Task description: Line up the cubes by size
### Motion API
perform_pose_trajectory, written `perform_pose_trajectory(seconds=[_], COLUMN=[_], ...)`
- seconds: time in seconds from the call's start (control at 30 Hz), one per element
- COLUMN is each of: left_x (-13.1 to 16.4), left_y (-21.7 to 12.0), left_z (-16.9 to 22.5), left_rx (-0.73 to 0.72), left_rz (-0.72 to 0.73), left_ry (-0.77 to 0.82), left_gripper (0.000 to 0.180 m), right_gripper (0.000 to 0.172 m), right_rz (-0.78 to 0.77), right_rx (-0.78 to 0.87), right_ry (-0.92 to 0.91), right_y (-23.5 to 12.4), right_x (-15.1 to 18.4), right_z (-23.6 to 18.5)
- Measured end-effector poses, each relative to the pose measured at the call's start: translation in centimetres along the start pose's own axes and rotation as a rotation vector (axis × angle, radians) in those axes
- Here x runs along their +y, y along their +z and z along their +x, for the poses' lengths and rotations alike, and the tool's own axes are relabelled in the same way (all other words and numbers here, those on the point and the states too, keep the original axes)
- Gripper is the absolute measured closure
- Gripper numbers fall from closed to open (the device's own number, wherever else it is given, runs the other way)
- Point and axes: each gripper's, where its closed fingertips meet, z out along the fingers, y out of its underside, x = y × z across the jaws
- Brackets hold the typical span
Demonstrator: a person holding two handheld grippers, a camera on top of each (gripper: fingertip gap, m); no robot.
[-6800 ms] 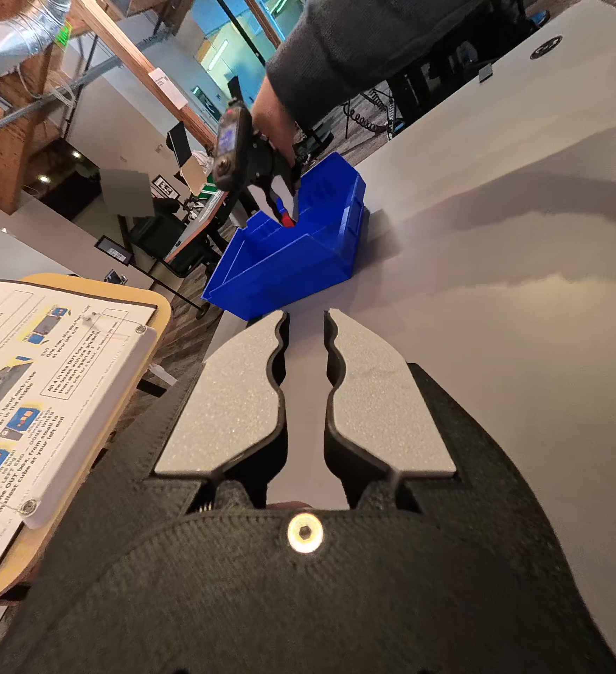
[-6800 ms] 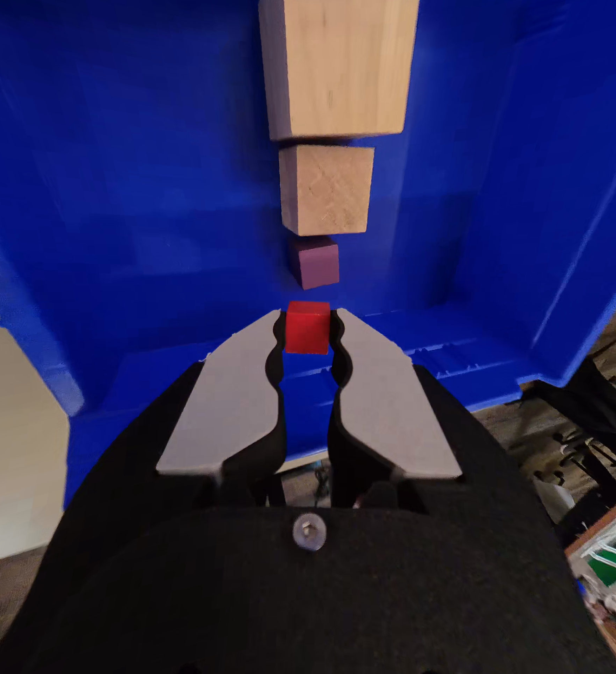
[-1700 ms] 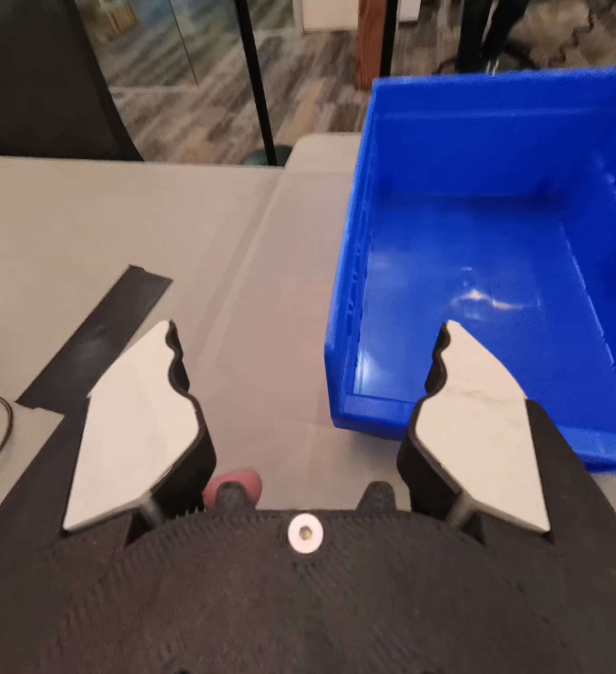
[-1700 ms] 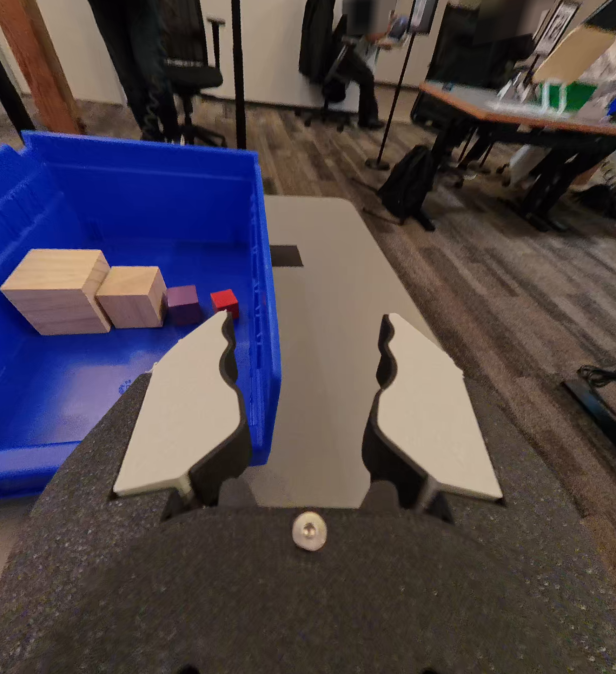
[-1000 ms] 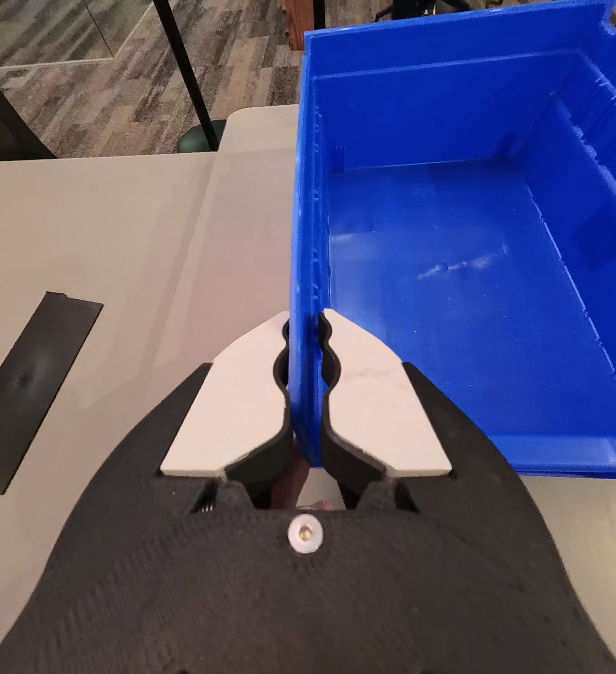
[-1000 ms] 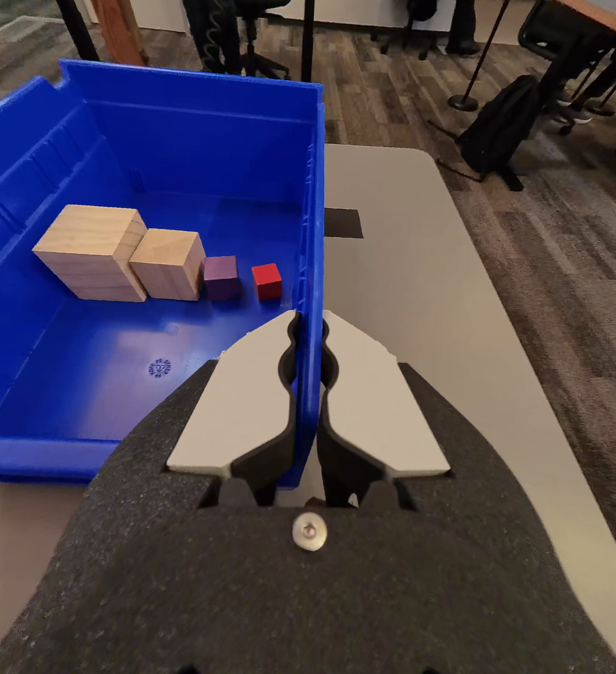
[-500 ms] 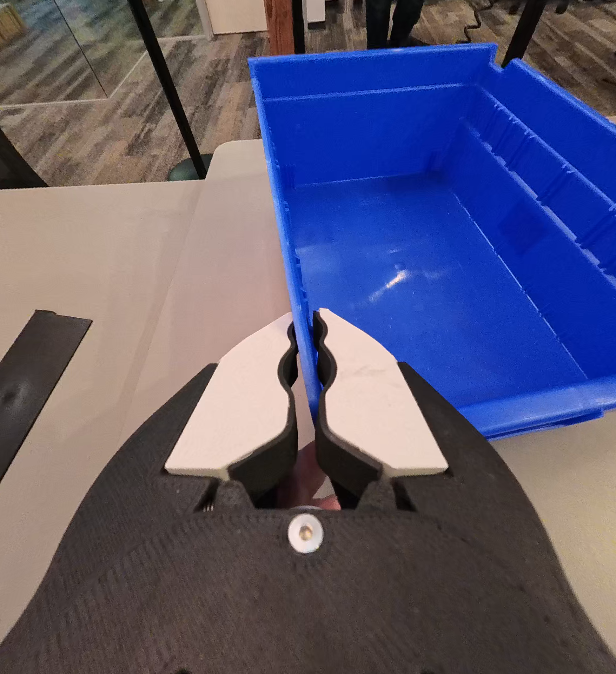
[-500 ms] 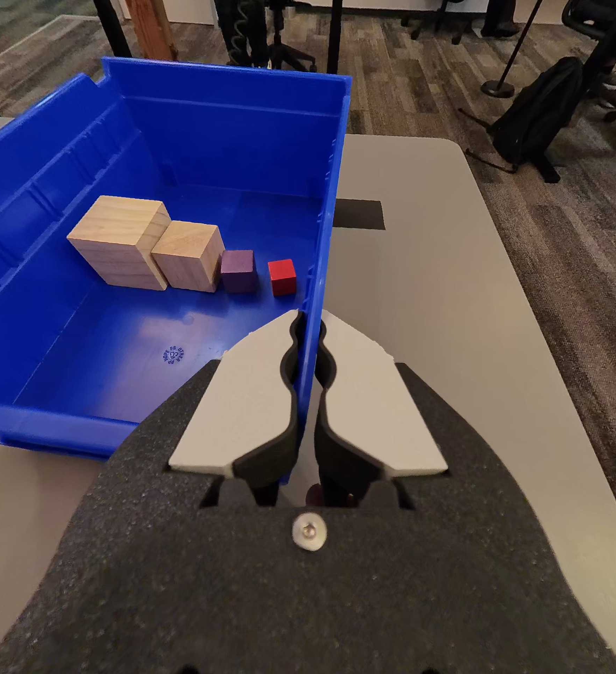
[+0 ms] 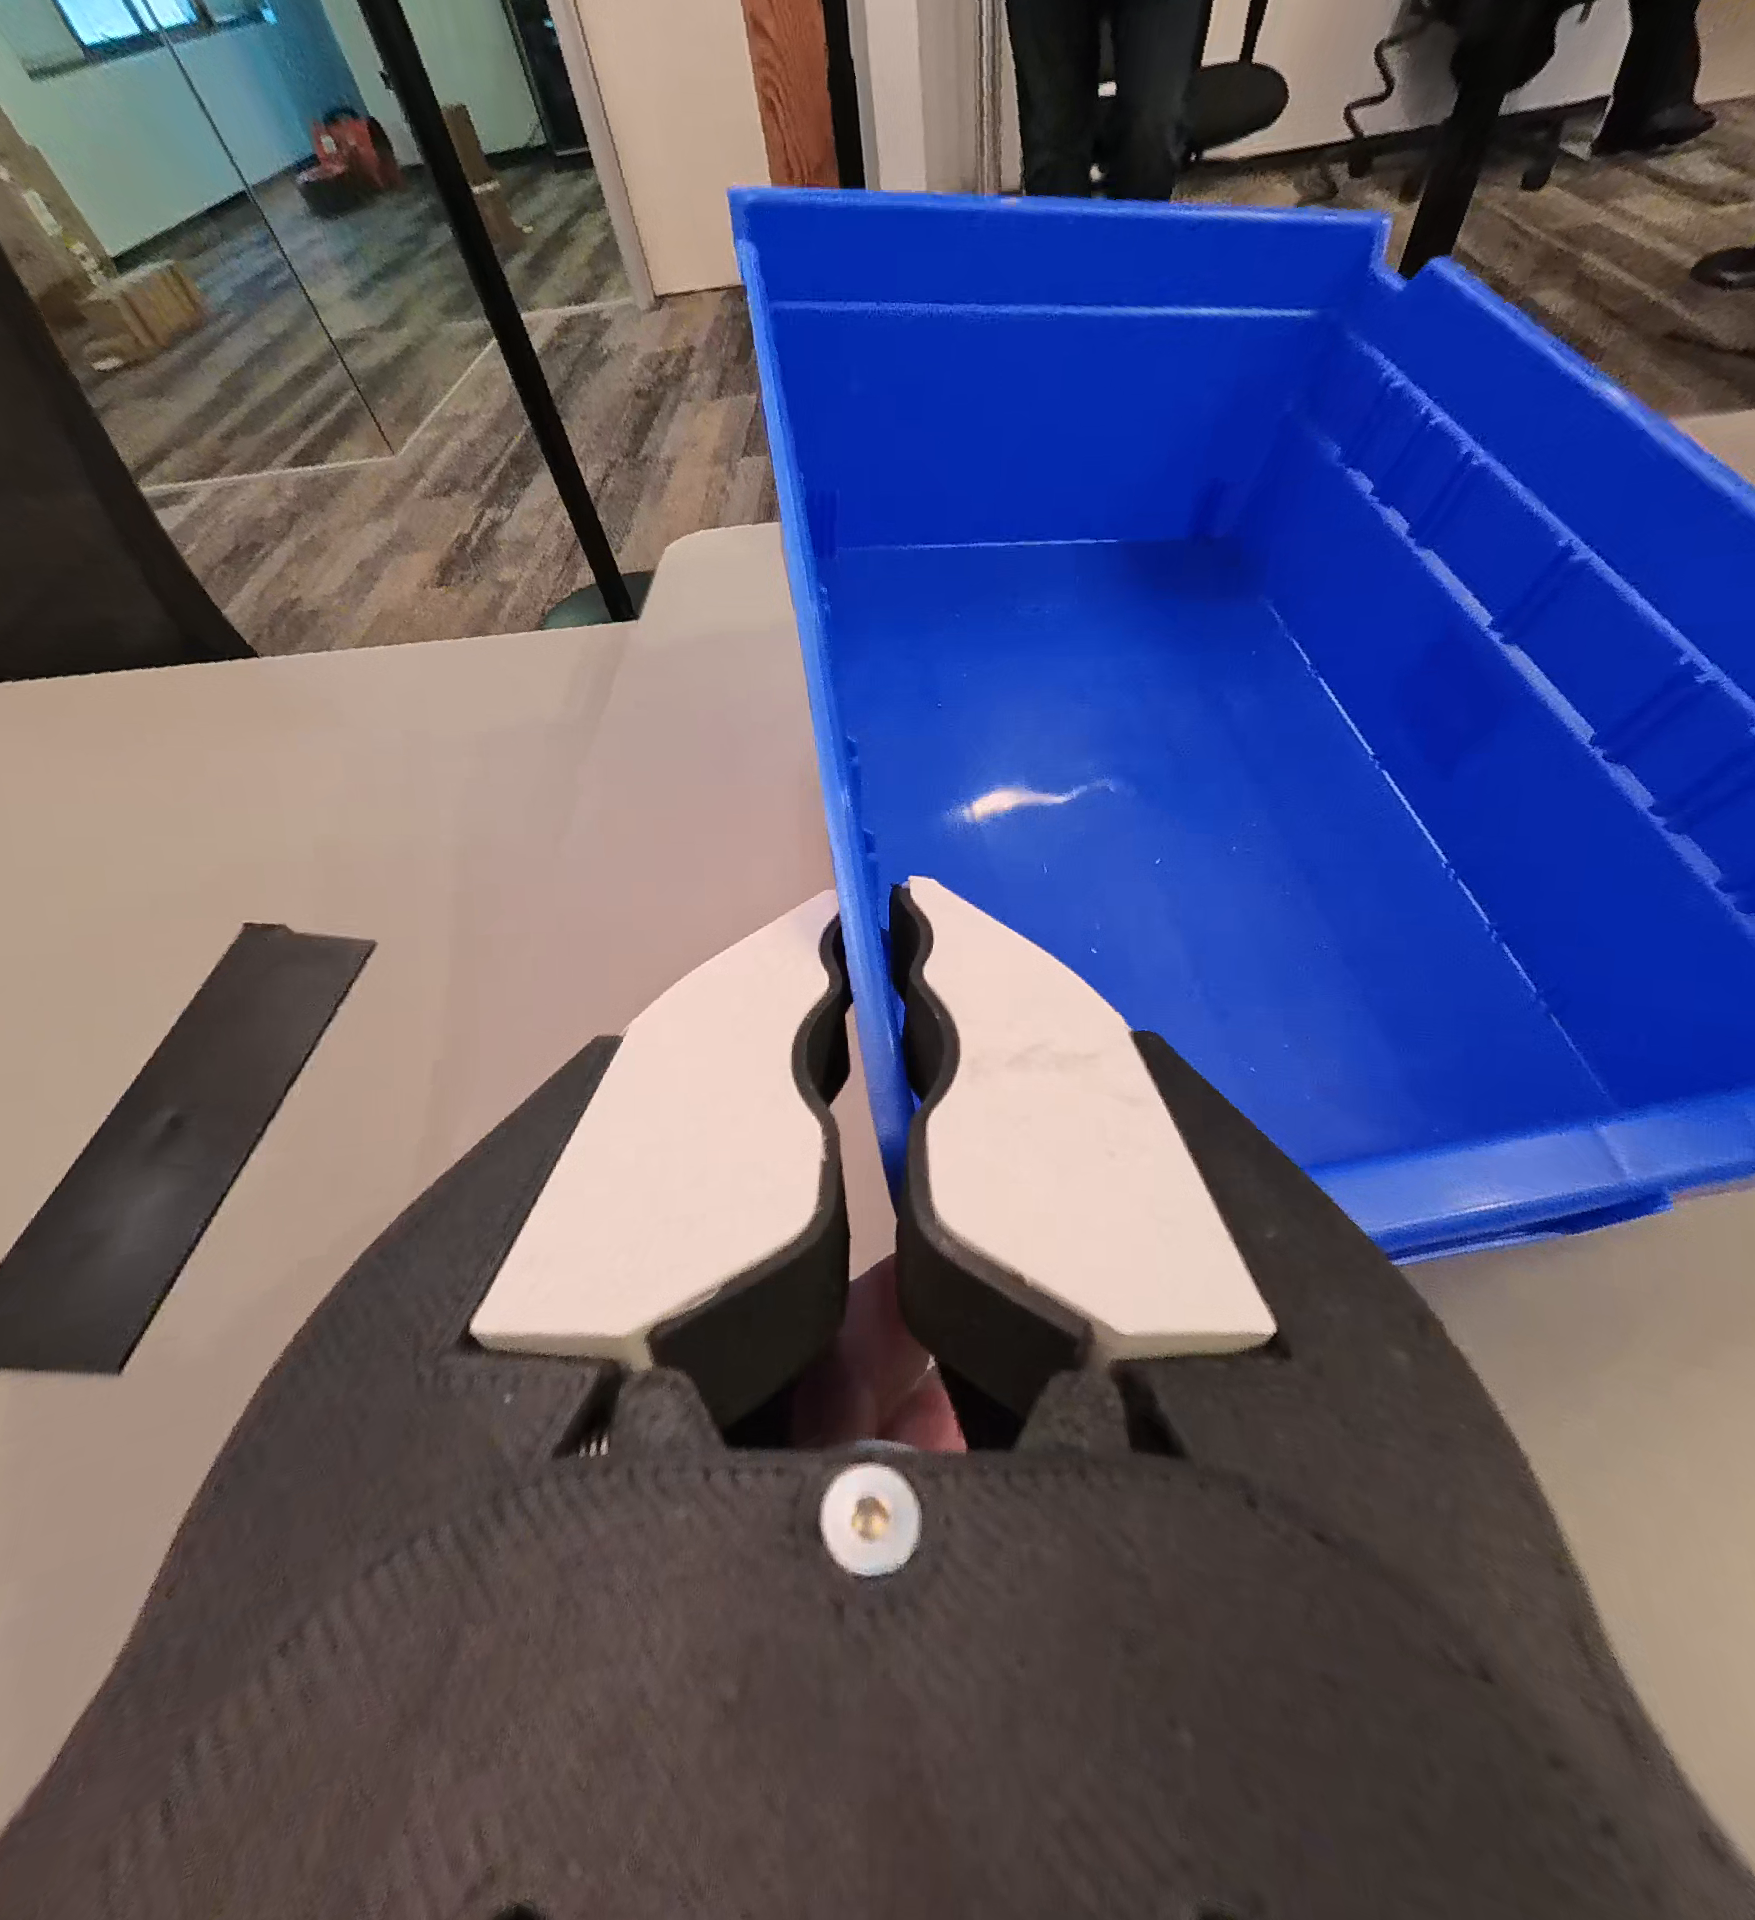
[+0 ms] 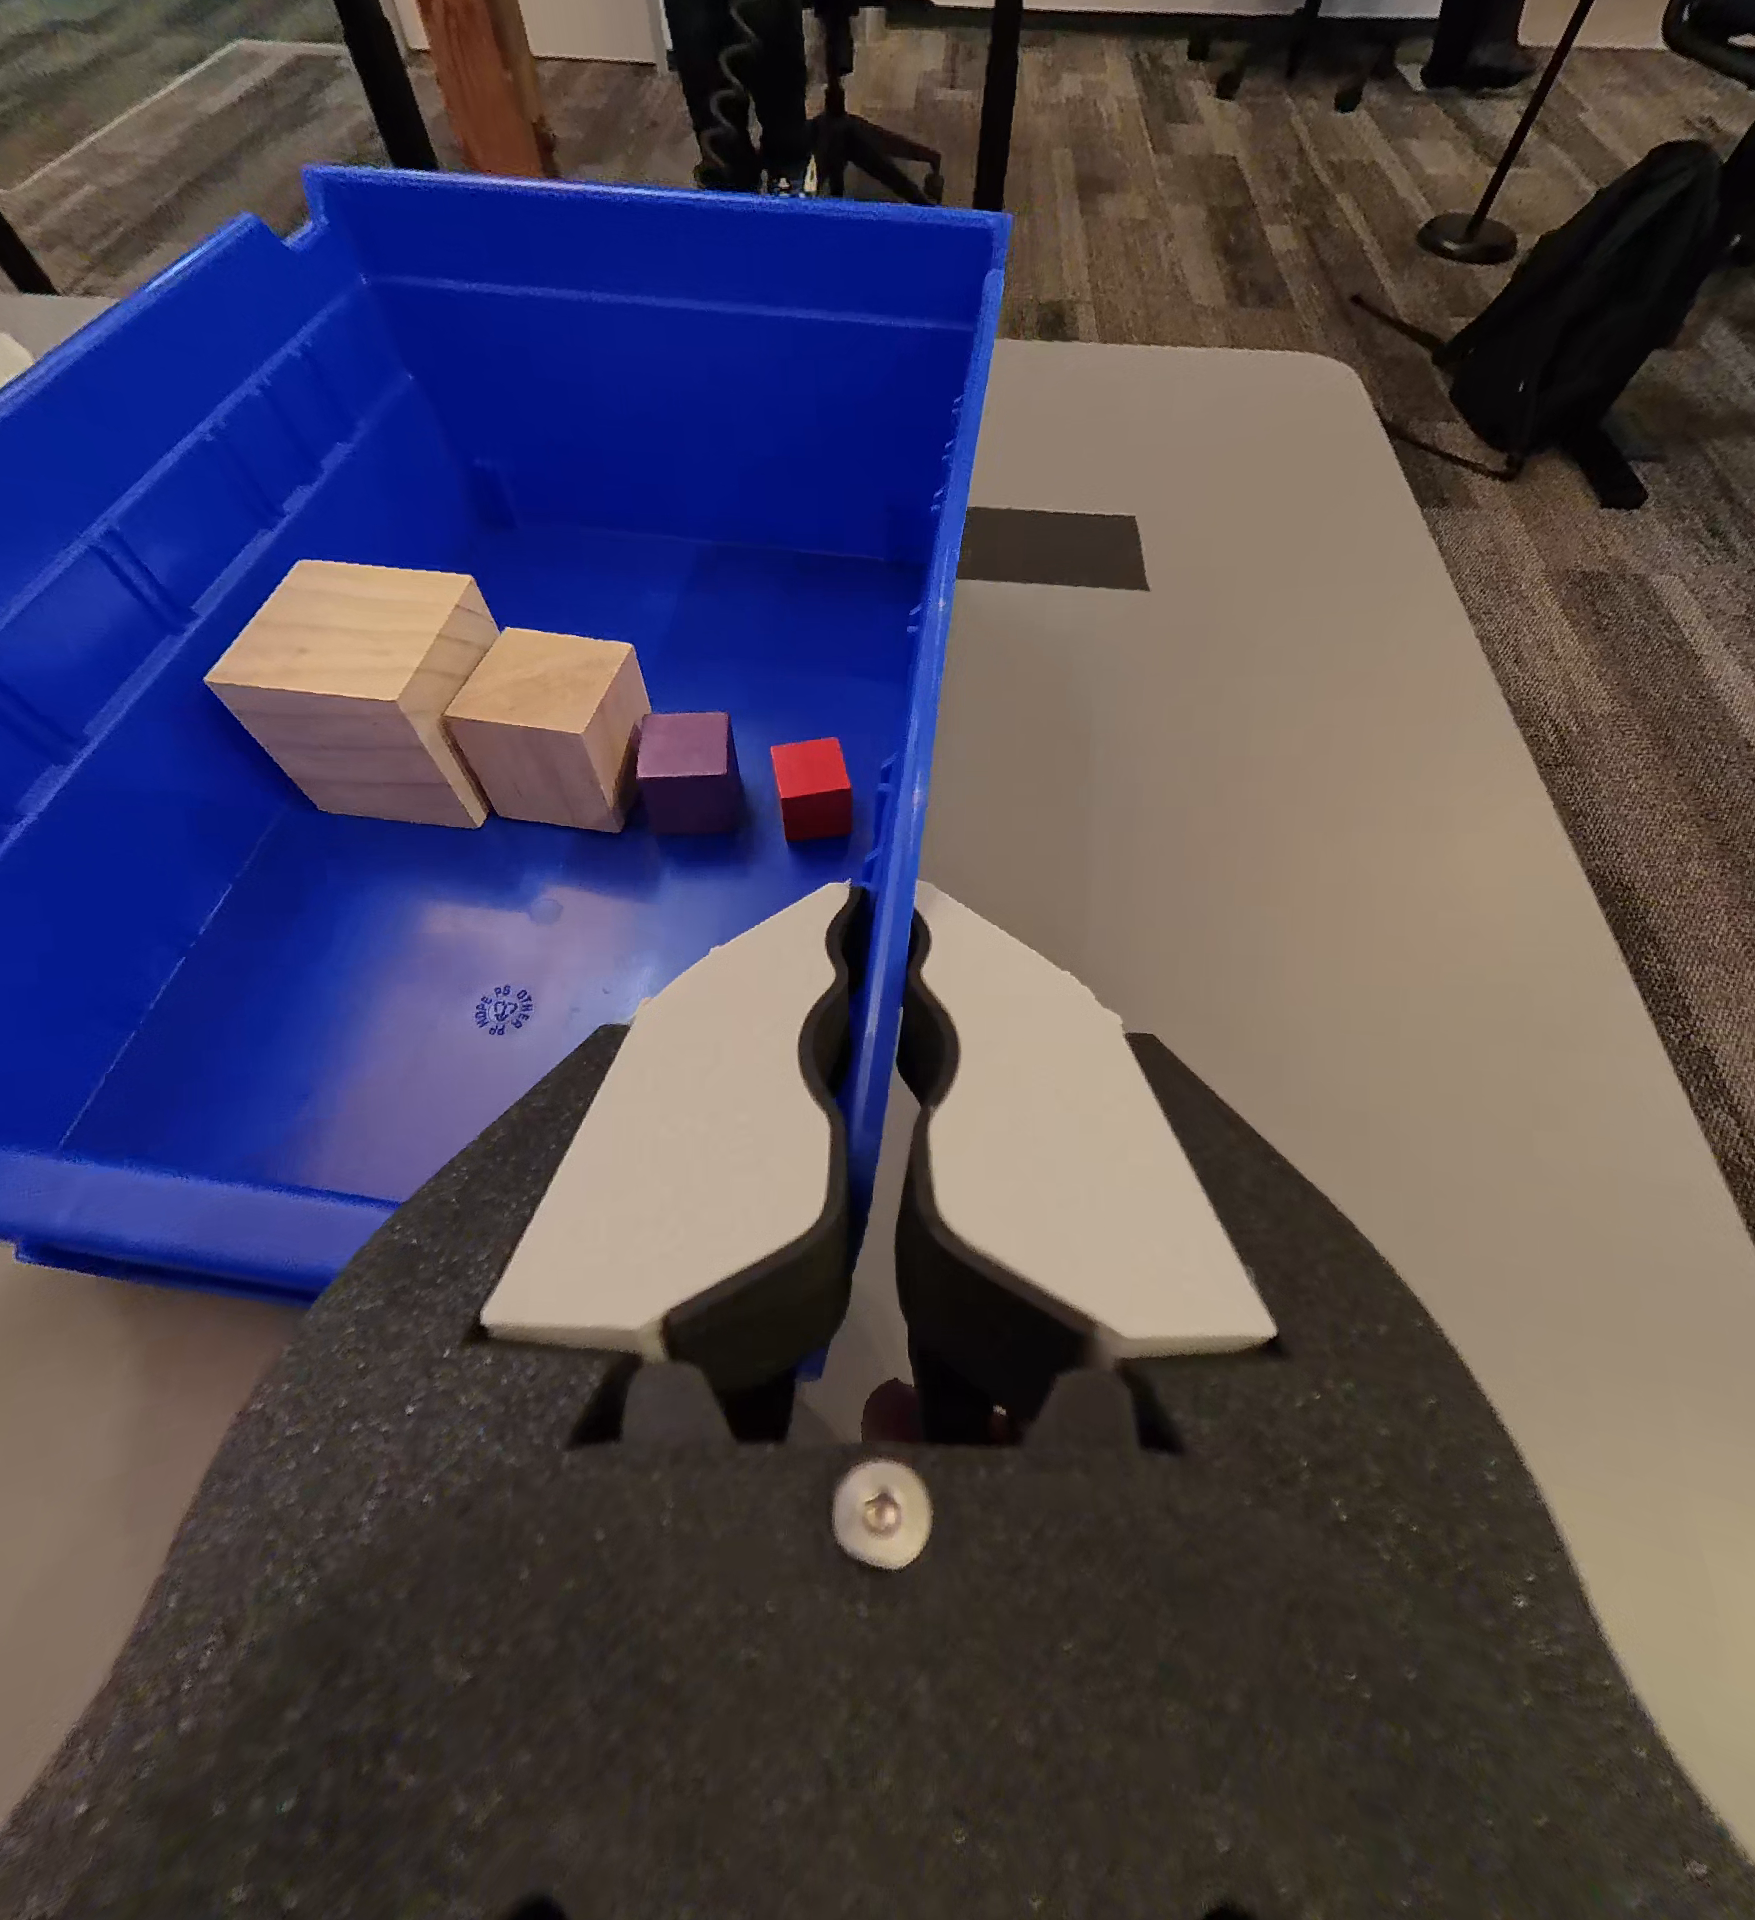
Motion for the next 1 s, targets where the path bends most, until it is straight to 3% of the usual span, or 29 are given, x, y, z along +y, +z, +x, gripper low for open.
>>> perform_pose_trajectory(seconds=[0.53, 1.0], left_x=[0.1, 1.1], left_y=[-10.3, -17.3], left_z=[-0.5, -0.9], left_rx=[0.042, 0.017], left_rz=[0.065, 0.110], left_ry=[-0.063, -0.054], left_gripper=[0.176, 0.179], right_gripper=[0.169, 0.169], right_rz=[-0.009, -0.013], right_rx=[-0.201, -0.413], right_ry=[-0.009, -0.095], right_y=[-7.0, -6.9], right_x=[3.5, 3.3], right_z=[-9.5, -20.5])
